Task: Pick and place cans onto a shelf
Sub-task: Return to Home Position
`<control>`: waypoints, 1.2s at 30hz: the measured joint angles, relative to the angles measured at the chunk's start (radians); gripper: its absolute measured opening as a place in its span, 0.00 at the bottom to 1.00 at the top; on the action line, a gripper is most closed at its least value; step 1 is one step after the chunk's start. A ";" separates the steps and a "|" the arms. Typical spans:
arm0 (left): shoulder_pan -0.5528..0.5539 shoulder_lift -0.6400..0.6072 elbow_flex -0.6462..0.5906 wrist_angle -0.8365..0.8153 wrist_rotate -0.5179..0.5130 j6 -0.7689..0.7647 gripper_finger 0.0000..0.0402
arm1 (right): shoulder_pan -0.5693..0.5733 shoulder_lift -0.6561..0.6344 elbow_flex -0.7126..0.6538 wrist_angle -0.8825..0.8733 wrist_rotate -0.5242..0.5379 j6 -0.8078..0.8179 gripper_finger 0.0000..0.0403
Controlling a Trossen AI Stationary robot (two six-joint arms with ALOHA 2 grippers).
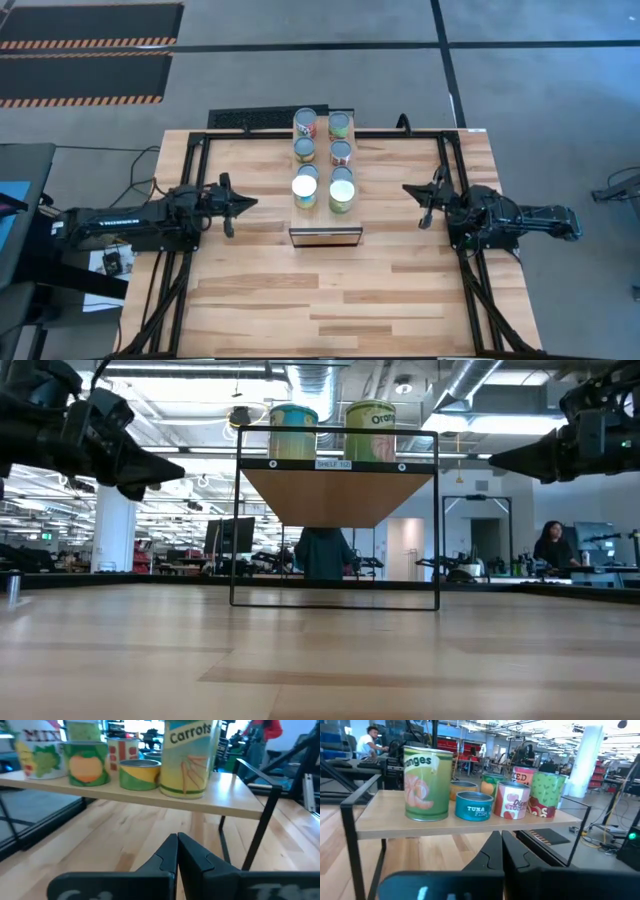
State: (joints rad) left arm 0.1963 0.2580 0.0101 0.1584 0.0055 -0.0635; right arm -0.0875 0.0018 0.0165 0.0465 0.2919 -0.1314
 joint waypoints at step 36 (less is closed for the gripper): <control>0.000 -0.219 -0.003 -0.114 -0.091 -0.031 0.00 | 0.000 0.032 -0.011 0.021 0.076 -0.087 0.11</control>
State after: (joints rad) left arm 0.1963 0.0387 0.0074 0.0440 -0.0856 -0.0947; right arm -0.0875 0.0338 0.0055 0.0673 0.3679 -0.2180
